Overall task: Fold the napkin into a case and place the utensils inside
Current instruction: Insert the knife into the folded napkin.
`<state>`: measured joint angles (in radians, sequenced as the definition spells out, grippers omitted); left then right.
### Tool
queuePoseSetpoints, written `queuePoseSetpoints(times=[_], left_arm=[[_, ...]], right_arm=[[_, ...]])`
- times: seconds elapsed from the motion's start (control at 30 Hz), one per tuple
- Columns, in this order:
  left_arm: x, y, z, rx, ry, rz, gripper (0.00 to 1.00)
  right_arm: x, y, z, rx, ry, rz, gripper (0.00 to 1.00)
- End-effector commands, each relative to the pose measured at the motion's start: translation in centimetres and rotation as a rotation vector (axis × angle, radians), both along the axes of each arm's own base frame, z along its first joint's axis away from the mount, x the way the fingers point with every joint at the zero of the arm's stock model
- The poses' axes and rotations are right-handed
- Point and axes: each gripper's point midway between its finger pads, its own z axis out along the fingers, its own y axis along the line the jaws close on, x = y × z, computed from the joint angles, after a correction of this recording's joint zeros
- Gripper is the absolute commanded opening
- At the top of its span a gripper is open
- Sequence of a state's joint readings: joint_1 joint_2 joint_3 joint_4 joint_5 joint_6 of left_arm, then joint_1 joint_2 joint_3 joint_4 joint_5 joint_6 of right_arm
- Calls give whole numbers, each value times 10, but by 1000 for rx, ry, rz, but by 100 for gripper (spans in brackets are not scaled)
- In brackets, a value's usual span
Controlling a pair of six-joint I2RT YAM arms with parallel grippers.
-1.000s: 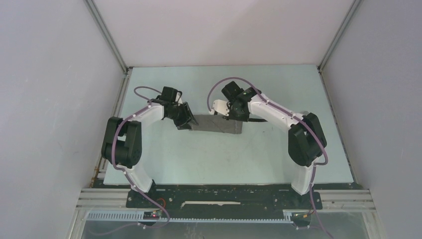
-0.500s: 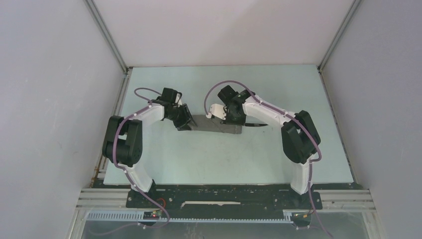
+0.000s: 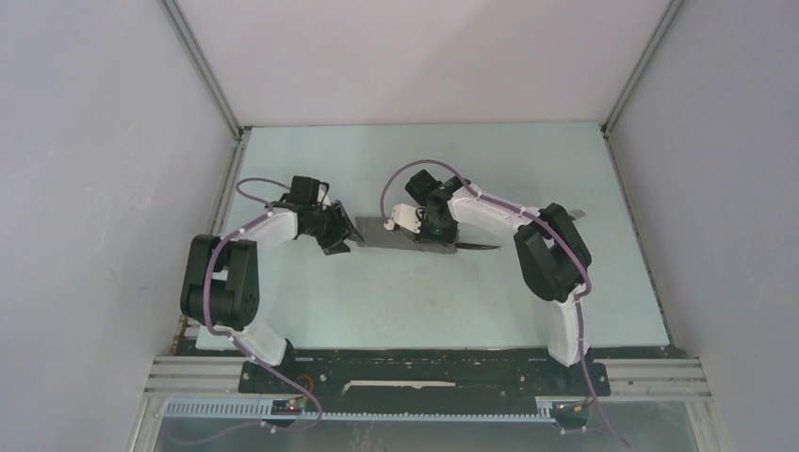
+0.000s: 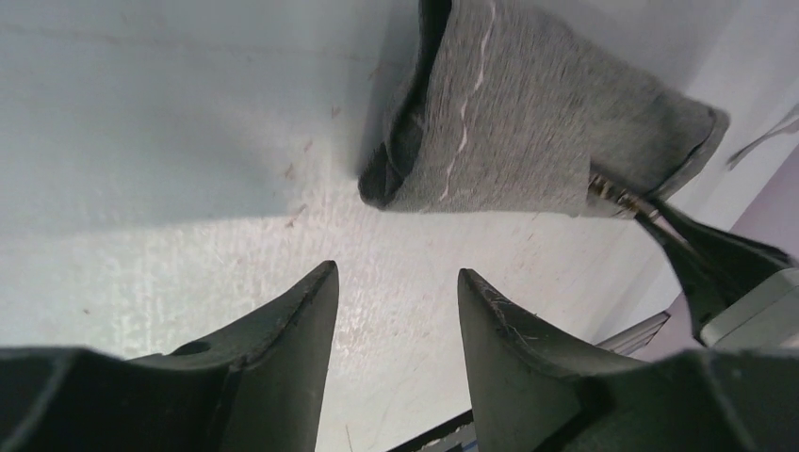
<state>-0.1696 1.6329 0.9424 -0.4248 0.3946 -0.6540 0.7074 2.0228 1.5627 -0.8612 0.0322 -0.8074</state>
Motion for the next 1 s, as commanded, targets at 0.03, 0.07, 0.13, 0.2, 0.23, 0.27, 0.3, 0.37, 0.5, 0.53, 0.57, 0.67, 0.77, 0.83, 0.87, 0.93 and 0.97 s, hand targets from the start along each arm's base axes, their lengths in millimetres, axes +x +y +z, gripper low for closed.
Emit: queuePoseSetpoints(times=[0.03, 0.07, 0.13, 0.2, 0.23, 0.27, 0.3, 0.37, 0.5, 0.53, 0.57, 0.67, 0.77, 0.83, 0.87, 0.93, 0.97], left_arm=[[26, 1, 12, -63, -73, 30, 55], [28, 0, 9, -66, -63, 29, 55], [31, -2, 5, -74, -47, 26, 55], [32, -3, -2, -75, -30, 26, 52], [33, -3, -3, -74, -26, 26, 51], [32, -3, -5, -73, -22, 26, 50], [32, -3, -7, -72, -19, 27, 50], [33, -3, -8, -70, -20, 28, 48], [33, -3, -11, -70, -14, 23, 46], [34, -3, -11, -68, -15, 23, 45], [34, -3, -11, -69, -14, 21, 44], [34, -3, -10, -67, -18, 20, 43], [34, -2, -10, -65, -20, 18, 42], [34, -2, -10, -65, -20, 18, 42], [34, -2, -10, -65, -19, 18, 42], [34, -3, -10, -66, -19, 18, 41], [34, -2, -10, -66, -20, 17, 41]], right_arm=[[6, 26, 3, 88, -17, 16, 0], [6, 28, 1, 94, -15, 19, 0], [7, 35, 1, 122, -19, 24, 0], [9, 40, 1, 146, -27, 30, 0], [8, 42, 1, 156, -28, 35, 0], [8, 45, 0, 163, -29, 44, 0], [9, 47, -1, 166, -31, 53, 0], [10, 52, -2, 173, -37, 68, 0], [14, 63, -3, 195, -42, 96, 0], [15, 66, -3, 201, -41, 105, 0], [16, 69, -3, 206, -44, 114, 0], [19, 79, -3, 218, -51, 146, 0], [22, 88, -3, 231, -50, 168, 0], [23, 92, -3, 232, -48, 182, 0], [24, 95, -3, 238, -53, 189, 0], [23, 100, -2, 250, -48, 200, 0], [22, 102, -3, 253, -44, 206, 0]])
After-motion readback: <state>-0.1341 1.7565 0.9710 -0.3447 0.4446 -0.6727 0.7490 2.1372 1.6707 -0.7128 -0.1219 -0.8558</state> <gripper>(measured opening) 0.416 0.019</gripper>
